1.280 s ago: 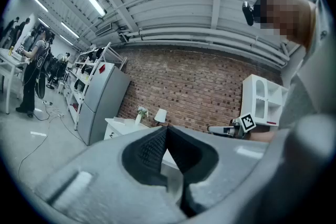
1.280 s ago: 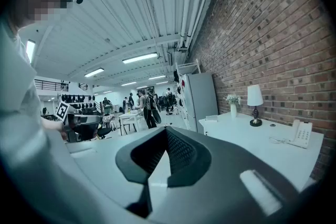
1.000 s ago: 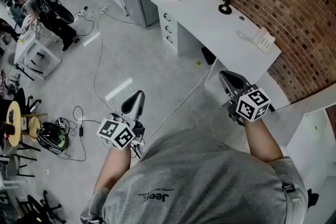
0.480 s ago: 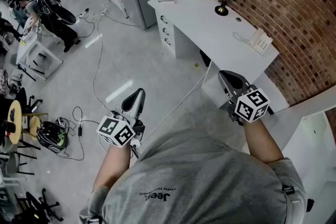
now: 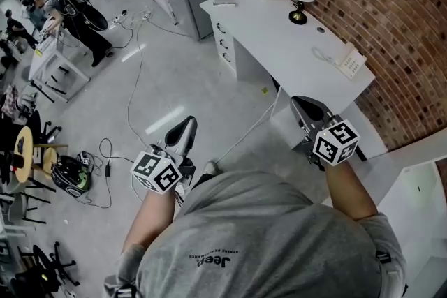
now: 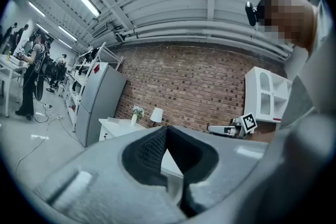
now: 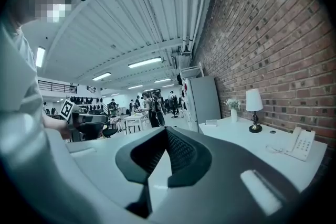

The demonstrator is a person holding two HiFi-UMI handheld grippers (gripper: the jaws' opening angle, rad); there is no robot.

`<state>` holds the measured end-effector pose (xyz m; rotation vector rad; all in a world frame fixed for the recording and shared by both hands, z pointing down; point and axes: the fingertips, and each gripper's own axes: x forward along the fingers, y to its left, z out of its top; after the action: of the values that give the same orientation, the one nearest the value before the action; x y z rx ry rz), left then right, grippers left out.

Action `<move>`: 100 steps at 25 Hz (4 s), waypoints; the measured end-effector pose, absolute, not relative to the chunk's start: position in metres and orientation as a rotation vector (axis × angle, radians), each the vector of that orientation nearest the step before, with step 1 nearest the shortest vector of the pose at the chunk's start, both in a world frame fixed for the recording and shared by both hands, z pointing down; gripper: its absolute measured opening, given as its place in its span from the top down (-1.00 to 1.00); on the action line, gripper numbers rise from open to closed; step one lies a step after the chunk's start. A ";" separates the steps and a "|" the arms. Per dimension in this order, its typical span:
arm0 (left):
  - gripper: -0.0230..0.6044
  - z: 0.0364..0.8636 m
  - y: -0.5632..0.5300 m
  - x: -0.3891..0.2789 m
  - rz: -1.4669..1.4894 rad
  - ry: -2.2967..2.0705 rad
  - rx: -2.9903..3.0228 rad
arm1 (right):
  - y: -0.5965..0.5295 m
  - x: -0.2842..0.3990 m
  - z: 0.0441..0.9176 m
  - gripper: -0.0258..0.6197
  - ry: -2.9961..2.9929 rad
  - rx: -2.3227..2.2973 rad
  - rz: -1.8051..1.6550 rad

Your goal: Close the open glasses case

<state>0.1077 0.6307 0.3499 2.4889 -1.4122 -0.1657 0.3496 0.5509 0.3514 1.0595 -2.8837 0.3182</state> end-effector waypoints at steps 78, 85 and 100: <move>0.94 0.408 -0.281 -0.146 -0.078 -1.183 2.519 | -0.311 0.095 0.410 0.89 -2.772 1.220 0.372; 0.94 0.415 -0.286 -0.142 -0.088 -1.200 2.492 | -0.322 0.100 0.413 0.89 -2.767 1.190 0.367; 0.94 0.429 -0.290 -0.140 -0.073 -1.210 2.460 | -0.331 0.068 0.459 -0.20 -2.644 0.780 0.120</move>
<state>-0.1397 -0.2899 0.4291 2.4602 -1.2103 -0.0732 0.0685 -0.3307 0.4585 0.7801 -2.6442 0.1201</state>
